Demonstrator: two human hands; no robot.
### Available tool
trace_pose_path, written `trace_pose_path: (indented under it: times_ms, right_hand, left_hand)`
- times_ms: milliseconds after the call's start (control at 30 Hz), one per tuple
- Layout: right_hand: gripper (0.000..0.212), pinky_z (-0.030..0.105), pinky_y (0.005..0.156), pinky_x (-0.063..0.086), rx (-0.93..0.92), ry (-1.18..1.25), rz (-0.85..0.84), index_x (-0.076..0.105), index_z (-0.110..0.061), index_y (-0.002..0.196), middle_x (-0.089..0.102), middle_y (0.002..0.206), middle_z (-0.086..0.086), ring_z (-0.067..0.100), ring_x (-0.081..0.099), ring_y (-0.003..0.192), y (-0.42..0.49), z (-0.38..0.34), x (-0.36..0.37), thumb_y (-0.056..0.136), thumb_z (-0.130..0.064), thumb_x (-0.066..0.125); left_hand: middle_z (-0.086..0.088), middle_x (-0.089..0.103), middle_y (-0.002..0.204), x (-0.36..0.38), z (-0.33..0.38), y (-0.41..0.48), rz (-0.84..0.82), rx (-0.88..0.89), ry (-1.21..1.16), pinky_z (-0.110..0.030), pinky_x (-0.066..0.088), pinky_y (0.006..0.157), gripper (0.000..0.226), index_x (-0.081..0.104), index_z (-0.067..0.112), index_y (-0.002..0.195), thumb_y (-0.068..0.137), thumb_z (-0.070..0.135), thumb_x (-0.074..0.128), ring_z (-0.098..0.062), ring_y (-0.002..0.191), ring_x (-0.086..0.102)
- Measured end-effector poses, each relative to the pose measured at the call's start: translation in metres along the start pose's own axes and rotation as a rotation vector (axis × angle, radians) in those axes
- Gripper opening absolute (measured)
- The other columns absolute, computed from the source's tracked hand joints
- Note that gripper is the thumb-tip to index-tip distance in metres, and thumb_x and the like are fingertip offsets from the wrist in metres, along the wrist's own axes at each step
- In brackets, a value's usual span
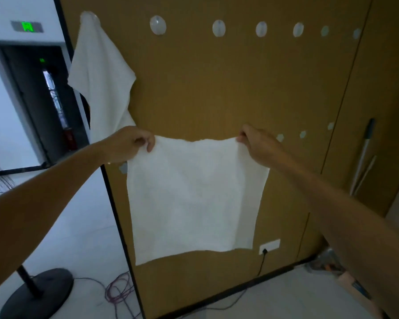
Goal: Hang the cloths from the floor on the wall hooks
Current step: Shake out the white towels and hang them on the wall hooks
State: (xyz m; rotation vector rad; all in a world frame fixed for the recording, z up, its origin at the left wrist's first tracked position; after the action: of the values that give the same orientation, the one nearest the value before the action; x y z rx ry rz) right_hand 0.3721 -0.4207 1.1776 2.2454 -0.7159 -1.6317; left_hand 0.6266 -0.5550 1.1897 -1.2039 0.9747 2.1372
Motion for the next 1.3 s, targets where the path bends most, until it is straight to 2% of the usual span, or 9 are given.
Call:
trace_pose_path:
  times_ms: [100,200,400,533,667,833,900,1167,1300]
  right_hand:
    - [0.023,0.023,0.06,0.034,-0.128,0.219,0.038,0.043,-0.024,0.086,0.051,0.078,-0.006,0.005,0.045,0.07,0.027,0.007,0.001,0.101,-0.006,0.04]
    - [0.044,0.016,0.064,0.033,-0.239,0.424,0.042,0.048,-0.034,0.081,0.05,0.074,-0.006,0.0,0.042,0.065,0.047,0.011,0.004,0.098,0.005,0.038]
    - [0.02,0.008,0.072,0.039,-0.313,0.544,-0.169,0.059,-0.035,0.113,0.06,0.087,-0.009,-0.004,0.053,0.076,0.086,0.001,0.034,0.096,-0.027,0.059]
    - [0.038,0.001,0.075,0.038,-0.343,0.504,-0.187,0.052,-0.057,0.102,0.062,0.097,-0.015,-0.011,0.055,0.09,0.117,-0.006,0.042,0.092,-0.023,0.065]
    - [0.039,0.012,0.078,0.041,-0.365,0.583,-0.131,0.062,-0.05,0.092,0.067,0.099,-0.015,-0.005,0.058,0.089,0.152,-0.016,0.043,0.098,-0.012,0.054]
    - [0.04,0.017,0.082,0.04,-0.422,0.531,-0.094,0.069,-0.035,0.088,0.071,0.099,-0.007,0.011,0.062,0.093,0.194,-0.039,0.047,0.097,-0.004,0.045]
    - [0.036,0.027,0.077,0.039,-0.409,0.522,-0.071,0.071,-0.038,0.083,0.07,0.098,0.01,0.03,0.06,0.09,0.214,-0.042,0.044,0.093,-0.012,0.048]
    - [0.02,0.009,0.09,0.039,-0.479,0.559,-0.009,0.069,-0.04,0.085,0.066,0.099,-0.029,-0.01,0.057,0.097,0.269,-0.055,0.034,0.089,-0.02,0.069]
    - [0.023,0.008,0.09,0.037,-0.578,0.541,0.099,0.068,-0.036,0.091,0.064,0.104,-0.006,-0.007,0.054,0.096,0.298,-0.063,0.022,0.091,-0.013,0.066]
  left_hand:
    - [0.0,0.061,0.109,0.01,0.009,0.018,-0.03,-0.08,-0.019,0.005,0.032,0.077,0.052,0.074,0.012,0.086,0.099,-0.01,0.029,0.01,0.086,0.053]
    - [0.006,0.053,0.124,0.01,0.003,0.03,0.017,-0.215,-0.12,-0.01,0.036,0.09,0.053,0.075,0.017,0.1,0.1,-0.005,0.027,-0.008,0.106,0.051]
    - [0.007,0.062,0.094,-0.006,-0.015,0.049,0.251,-0.42,-0.285,-0.016,0.04,0.067,0.02,0.076,0.015,0.093,0.083,0.031,0.074,-0.004,0.082,0.055]
    - [0.006,0.059,0.083,-0.016,-0.021,0.071,0.282,-0.332,-0.089,-0.017,0.04,0.068,0.011,0.071,0.019,0.078,0.077,0.025,0.08,-0.007,0.076,0.052]
    - [0.019,0.053,0.092,-0.011,-0.027,0.095,0.14,-0.168,0.06,-0.014,0.038,0.07,0.02,0.06,0.032,0.083,0.086,0.014,0.069,-0.008,0.088,0.051]
    - [0.033,0.044,0.118,-0.006,-0.035,0.126,-0.064,-0.07,0.016,0.009,0.03,0.072,0.044,0.065,0.038,0.116,0.098,0.003,0.046,0.034,0.09,0.04]
    - [0.026,0.047,0.122,-0.024,-0.037,0.141,0.021,-0.03,-0.001,0.01,0.028,0.074,0.039,0.065,0.036,0.119,0.098,0.007,0.049,0.028,0.091,0.044]
    - [0.02,0.067,0.094,-0.078,-0.044,0.19,0.336,0.065,0.001,-0.007,0.041,0.087,0.013,0.074,0.027,0.088,0.084,0.015,0.072,0.006,0.091,0.061]
    - [0.021,0.06,0.086,-0.09,-0.044,0.212,0.319,0.038,0.149,-0.002,0.036,0.074,0.021,0.068,0.023,0.083,0.091,0.005,0.06,0.0,0.082,0.055]
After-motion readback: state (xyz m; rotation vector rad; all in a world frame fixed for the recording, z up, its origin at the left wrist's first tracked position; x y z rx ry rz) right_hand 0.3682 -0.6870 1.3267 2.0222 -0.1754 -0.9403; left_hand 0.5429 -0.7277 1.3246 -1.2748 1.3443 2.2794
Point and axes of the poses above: each hand's wrist, its own y-axis towards the middle knuckle, its own x-axis out of the palm, z = x × y, the point moved 10 cm from there along y, towards the middle knuckle
